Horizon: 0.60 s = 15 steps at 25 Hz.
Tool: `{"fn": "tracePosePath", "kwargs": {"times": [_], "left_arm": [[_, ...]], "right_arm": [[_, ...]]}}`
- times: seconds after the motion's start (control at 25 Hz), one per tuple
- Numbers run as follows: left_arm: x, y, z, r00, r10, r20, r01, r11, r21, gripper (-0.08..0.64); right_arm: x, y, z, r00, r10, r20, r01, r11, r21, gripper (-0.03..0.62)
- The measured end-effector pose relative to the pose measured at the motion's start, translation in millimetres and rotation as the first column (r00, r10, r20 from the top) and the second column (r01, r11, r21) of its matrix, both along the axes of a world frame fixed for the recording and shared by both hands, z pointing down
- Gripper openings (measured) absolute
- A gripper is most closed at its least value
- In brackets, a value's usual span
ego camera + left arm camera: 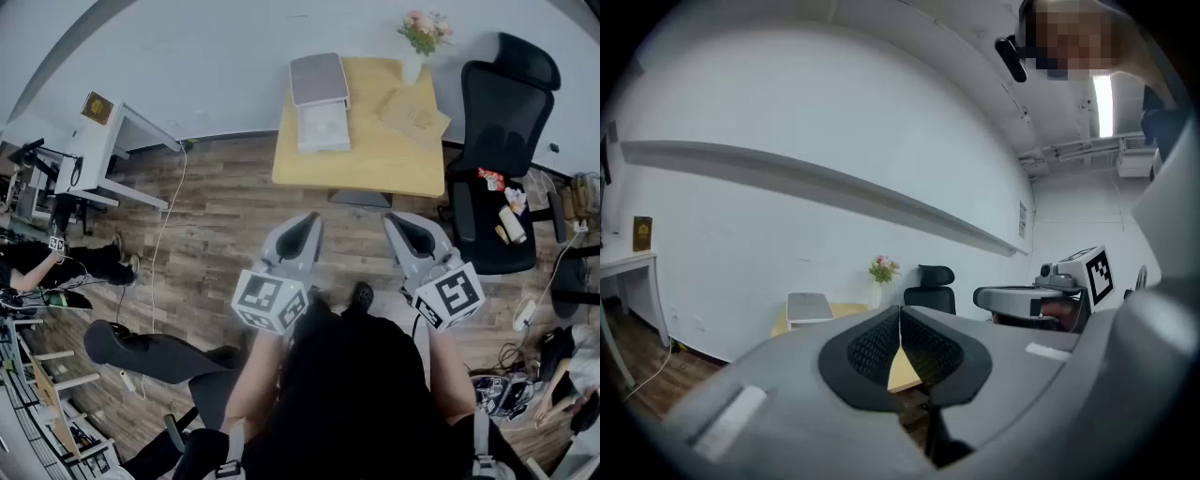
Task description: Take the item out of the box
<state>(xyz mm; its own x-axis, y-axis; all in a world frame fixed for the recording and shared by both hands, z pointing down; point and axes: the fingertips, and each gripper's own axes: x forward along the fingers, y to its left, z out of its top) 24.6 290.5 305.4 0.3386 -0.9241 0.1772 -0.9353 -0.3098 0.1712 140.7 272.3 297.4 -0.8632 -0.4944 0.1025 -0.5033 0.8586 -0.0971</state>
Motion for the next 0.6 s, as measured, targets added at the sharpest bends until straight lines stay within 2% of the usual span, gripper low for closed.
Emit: {"fn": "tracePosePath", "kwargs": {"times": [0.48,0.6], "left_arm": [[3.9,2.2,0.1,1.0,-0.015,0.019,0.015,1.0,-0.018,0.009],[-1.1,4.8,0.3,0.999,-0.027,0.02,0.027,0.999,-0.017,0.009]], "right_arm": [[6.2,-3.0,2.5,1.0,-0.006,0.011,0.006,1.0,-0.01,0.002],[2.7,-0.4,5.3,1.0,-0.018,-0.026,0.018,1.0,0.015,0.002]]}}
